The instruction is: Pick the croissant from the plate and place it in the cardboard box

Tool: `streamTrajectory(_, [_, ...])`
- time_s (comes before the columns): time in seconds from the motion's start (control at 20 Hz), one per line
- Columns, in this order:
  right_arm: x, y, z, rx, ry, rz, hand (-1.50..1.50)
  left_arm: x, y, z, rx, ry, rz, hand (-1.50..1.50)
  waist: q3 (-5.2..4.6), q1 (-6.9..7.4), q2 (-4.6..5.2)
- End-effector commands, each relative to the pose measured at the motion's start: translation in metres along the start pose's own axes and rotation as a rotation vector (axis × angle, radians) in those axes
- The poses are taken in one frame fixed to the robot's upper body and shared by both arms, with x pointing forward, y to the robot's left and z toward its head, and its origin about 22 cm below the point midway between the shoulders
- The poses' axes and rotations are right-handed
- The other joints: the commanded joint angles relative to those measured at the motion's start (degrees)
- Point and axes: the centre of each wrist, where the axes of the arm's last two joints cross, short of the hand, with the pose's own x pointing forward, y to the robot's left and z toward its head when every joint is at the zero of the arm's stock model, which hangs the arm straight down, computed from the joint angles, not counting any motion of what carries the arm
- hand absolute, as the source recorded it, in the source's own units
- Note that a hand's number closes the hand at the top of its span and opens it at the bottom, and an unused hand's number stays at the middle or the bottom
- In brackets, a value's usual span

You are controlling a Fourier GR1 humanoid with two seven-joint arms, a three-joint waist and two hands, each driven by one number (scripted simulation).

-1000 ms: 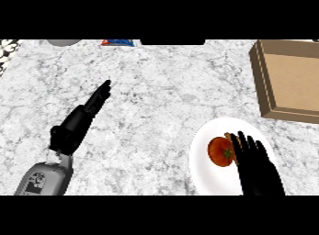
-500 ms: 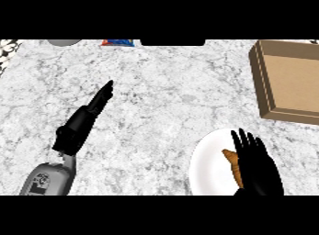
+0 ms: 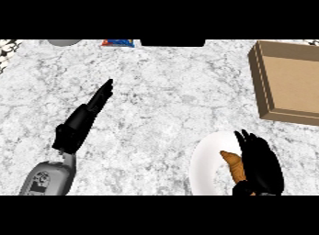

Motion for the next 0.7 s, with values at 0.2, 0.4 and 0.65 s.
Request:
streamTrajectory(0.2, [-0.015,0.019,-0.005,0.031,-0.029,0.096,1.50,0.001,0.005,0.002,-0.009,-0.010,0.008,0.00,0.91,-0.03,0.65])
streamTrajectory(0.4, [-0.066,-0.018,-0.029,0.010,-0.123,0.040,1.50,0.004,0.014,0.007,-0.009,0.012,0.011,0.00,0.95,0.15,0.68])
streamTrajectory(0.65, [-0.152,-0.050,-0.045,0.019,-0.316,-0.061,1.50,-0.002,-0.003,0.006,-0.002,0.010,0.010,0.00,1.06,0.25,0.82])
